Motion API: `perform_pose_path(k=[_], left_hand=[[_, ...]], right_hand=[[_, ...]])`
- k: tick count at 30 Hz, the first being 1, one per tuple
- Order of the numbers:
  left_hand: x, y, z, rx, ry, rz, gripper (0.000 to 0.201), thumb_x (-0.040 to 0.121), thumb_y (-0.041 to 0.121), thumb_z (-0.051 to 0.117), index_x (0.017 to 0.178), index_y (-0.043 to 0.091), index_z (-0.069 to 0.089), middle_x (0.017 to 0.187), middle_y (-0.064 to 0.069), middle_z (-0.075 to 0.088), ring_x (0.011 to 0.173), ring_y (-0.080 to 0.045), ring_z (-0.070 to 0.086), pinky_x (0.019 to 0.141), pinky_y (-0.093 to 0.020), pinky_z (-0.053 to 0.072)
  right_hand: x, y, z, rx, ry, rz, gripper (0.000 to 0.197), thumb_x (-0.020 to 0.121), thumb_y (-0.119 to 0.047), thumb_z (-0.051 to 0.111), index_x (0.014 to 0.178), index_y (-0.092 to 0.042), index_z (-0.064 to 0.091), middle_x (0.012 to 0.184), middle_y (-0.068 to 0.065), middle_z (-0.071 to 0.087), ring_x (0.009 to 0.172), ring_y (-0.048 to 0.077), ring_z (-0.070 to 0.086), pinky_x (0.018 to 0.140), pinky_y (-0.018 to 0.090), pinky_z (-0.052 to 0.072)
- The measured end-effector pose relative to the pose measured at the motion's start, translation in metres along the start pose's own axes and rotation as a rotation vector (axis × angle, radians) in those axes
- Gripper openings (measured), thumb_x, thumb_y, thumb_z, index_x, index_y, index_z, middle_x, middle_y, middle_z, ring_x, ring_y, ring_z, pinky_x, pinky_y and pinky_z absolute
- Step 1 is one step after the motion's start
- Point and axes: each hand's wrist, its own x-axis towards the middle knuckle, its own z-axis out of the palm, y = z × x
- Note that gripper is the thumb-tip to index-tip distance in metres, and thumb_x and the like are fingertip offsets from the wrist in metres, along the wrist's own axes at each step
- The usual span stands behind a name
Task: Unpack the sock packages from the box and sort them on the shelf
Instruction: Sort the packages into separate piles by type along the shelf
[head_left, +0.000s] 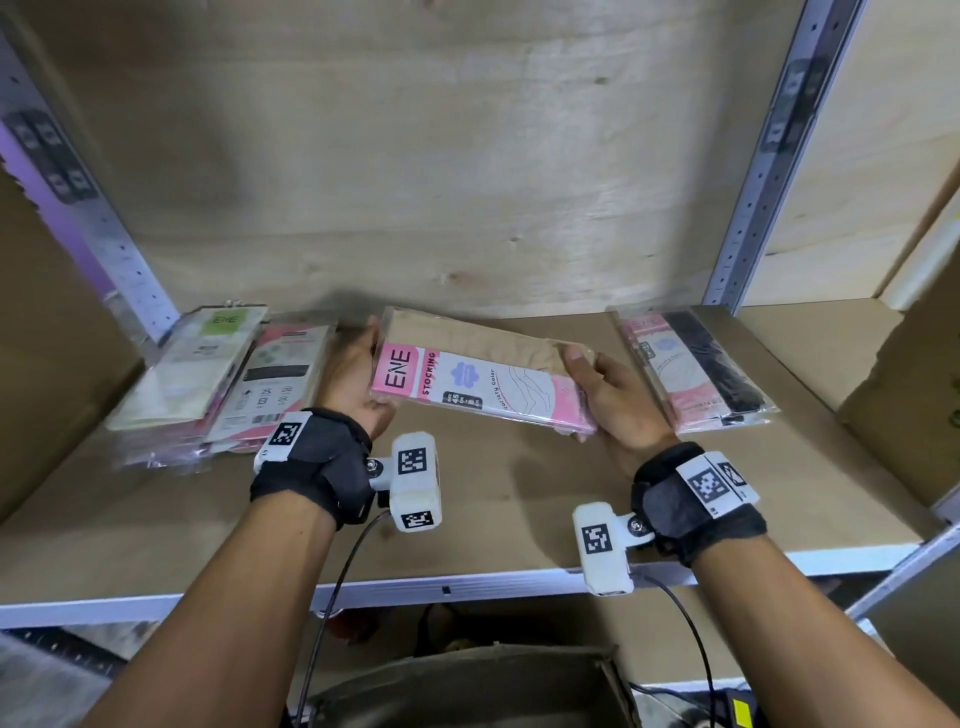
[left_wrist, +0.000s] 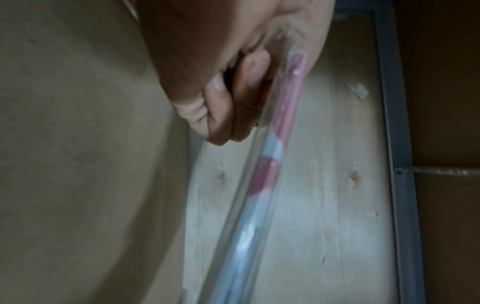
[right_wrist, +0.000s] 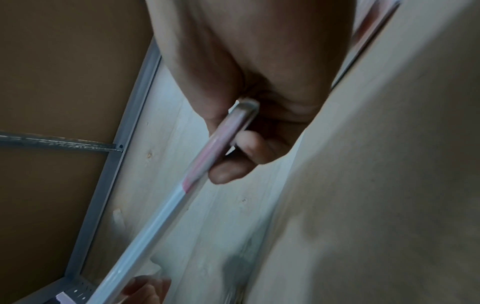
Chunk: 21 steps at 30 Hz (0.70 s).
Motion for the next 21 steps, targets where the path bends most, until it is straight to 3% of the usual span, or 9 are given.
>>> perform_pose_path(k=[2, 5, 8, 10, 13, 15, 17, 19, 21], left_hand=[[0.000, -0.001, -0.001, 0.046, -0.024, 0.018, 0.033, 0.108, 0.016, 0.038, 0.077, 0.018, 0.046, 0.048, 0.005, 0.044, 0.030, -0.002, 0.040, 0.030, -0.015, 0.026], [0.000, 0.000, -0.002, -0.083, 0.038, -0.065, 0.023, 0.102, 0.038, 0.051, 0.089, 0.022, 0.062, 0.059, 0.007, 0.068, 0.044, -0.008, 0.062, 0.047, -0.023, 0.047], [0.008, -0.003, -0.013, -0.087, 0.102, -0.082, 0.033, 0.098, 0.052, 0.050, 0.100, 0.022, 0.063, 0.083, 0.002, 0.071, 0.054, -0.012, 0.059, 0.044, -0.020, 0.039], [0.010, -0.004, -0.017, -0.112, 0.118, -0.098, 0.047, 0.097, 0.060, 0.044, 0.097, 0.018, 0.064, 0.083, -0.001, 0.070, 0.054, -0.012, 0.054, 0.037, -0.018, 0.037], [0.005, -0.008, -0.009, -0.001, 0.045, -0.126, 0.070, 0.092, 0.072, 0.039, 0.103, 0.010, 0.070, 0.090, -0.009, 0.074, 0.063, -0.018, 0.064, 0.050, -0.023, 0.052], [0.000, -0.013, 0.001, 0.113, -0.076, -0.168, 0.076, 0.089, 0.076, 0.040, 0.105, 0.008, 0.071, 0.099, -0.012, 0.074, 0.079, -0.025, 0.072, 0.060, -0.029, 0.059], [-0.007, -0.018, 0.012, 0.220, -0.207, -0.221, 0.076, 0.086, 0.077, 0.046, 0.109, 0.008, 0.069, 0.102, -0.014, 0.075, 0.086, -0.030, 0.076, 0.064, -0.033, 0.061], [-0.013, -0.024, 0.020, 0.280, -0.283, -0.238, 0.070, 0.086, 0.074, 0.048, 0.106, 0.010, 0.067, 0.091, -0.011, 0.078, 0.082, -0.028, 0.077, 0.063, -0.032, 0.061], [-0.017, -0.028, 0.028, 0.323, -0.265, -0.195, 0.060, 0.093, 0.068, 0.044, 0.104, 0.014, 0.067, 0.079, -0.004, 0.078, 0.075, -0.022, 0.077, 0.059, -0.030, 0.060]], right_hand=[[-0.001, 0.000, 0.002, 0.063, -0.012, 0.018, 0.026, 0.102, -0.036, 0.052, 0.110, -0.016, 0.067, 0.086, 0.011, 0.074, 0.060, 0.019, 0.069, 0.039, 0.023, 0.046], [0.000, 0.001, 0.001, 0.112, -0.011, 0.062, 0.032, 0.101, -0.034, 0.053, 0.120, -0.010, 0.065, 0.102, 0.017, 0.075, 0.077, 0.023, 0.073, 0.052, 0.029, 0.055], [0.003, 0.003, -0.003, 0.136, 0.015, 0.123, 0.036, 0.102, -0.034, 0.052, 0.124, -0.007, 0.063, 0.111, 0.021, 0.072, 0.093, 0.031, 0.070, 0.067, 0.035, 0.058], [0.004, 0.003, -0.006, 0.168, 0.052, 0.163, 0.039, 0.102, -0.034, 0.052, 0.123, -0.003, 0.062, 0.104, 0.020, 0.073, 0.083, 0.028, 0.071, 0.059, 0.033, 0.056], [0.006, 0.003, -0.005, 0.310, 0.023, 0.214, 0.034, 0.105, -0.028, 0.047, 0.122, -0.003, 0.063, 0.102, 0.018, 0.072, 0.067, 0.020, 0.070, 0.048, 0.028, 0.054], [0.009, 0.003, 0.001, 0.443, 0.018, 0.264, 0.025, 0.104, -0.021, 0.047, 0.116, -0.006, 0.063, 0.102, 0.016, 0.072, 0.074, 0.022, 0.071, 0.053, 0.032, 0.059], [0.011, 0.005, 0.007, 0.480, -0.004, 0.297, 0.018, 0.102, -0.016, 0.047, 0.109, -0.006, 0.062, 0.087, 0.011, 0.072, 0.073, 0.020, 0.069, 0.067, 0.036, 0.061], [0.010, 0.006, 0.014, 0.481, -0.084, 0.313, 0.011, 0.099, -0.009, 0.050, 0.104, -0.004, 0.058, 0.073, 0.008, 0.071, 0.064, 0.017, 0.070, 0.072, 0.038, 0.063], [0.007, 0.008, 0.021, 0.482, -0.141, 0.336, 0.016, 0.093, -0.001, 0.057, 0.109, -0.002, 0.053, 0.081, 0.014, 0.074, 0.071, 0.021, 0.074, 0.070, 0.037, 0.063]])
